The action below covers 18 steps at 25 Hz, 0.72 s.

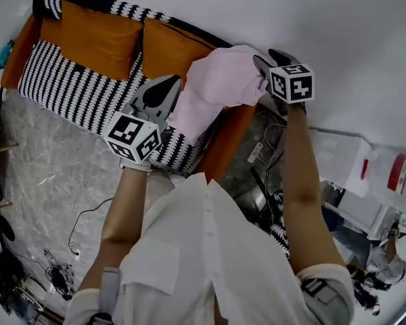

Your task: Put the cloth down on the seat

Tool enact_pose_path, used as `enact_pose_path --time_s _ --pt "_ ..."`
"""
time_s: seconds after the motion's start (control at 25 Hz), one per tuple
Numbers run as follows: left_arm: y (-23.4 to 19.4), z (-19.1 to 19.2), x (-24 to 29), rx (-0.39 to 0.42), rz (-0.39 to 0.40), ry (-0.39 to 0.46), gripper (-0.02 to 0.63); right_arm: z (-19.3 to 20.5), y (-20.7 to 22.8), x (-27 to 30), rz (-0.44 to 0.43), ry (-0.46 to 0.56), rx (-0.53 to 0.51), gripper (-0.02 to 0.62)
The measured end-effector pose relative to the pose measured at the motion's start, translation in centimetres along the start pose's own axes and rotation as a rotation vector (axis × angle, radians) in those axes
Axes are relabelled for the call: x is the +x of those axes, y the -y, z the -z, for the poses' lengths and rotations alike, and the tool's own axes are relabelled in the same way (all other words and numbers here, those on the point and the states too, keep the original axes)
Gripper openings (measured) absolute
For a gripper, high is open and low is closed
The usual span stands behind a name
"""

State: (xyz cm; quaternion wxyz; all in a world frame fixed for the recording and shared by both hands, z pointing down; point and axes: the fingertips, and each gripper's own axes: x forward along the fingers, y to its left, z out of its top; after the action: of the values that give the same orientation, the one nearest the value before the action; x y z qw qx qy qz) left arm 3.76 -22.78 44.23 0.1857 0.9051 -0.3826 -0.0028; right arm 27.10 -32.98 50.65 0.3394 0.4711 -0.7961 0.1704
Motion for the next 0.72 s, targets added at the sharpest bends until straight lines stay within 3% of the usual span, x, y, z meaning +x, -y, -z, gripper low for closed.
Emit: enact_pose_path --time_s 0.32,0.56,0.72 --pt "0.5 -1.3 -0.9 0.012 0.01 0.025 0.025 -3.0 -4.9 -5.2 -0.024 0.288 0.086 0.144" --pt "0.7 -1.7 -2.3 0.016 0.021 0.027 0.025 -2.0 -9.7 -8.8 -0.032 0.412 0.09 0.038" --pt "1.0 -1.9 -3.5 0.024 0.029 0.029 0.025 -0.2 -11.4 -11.1 -0.02 0.441 0.113 0.011"
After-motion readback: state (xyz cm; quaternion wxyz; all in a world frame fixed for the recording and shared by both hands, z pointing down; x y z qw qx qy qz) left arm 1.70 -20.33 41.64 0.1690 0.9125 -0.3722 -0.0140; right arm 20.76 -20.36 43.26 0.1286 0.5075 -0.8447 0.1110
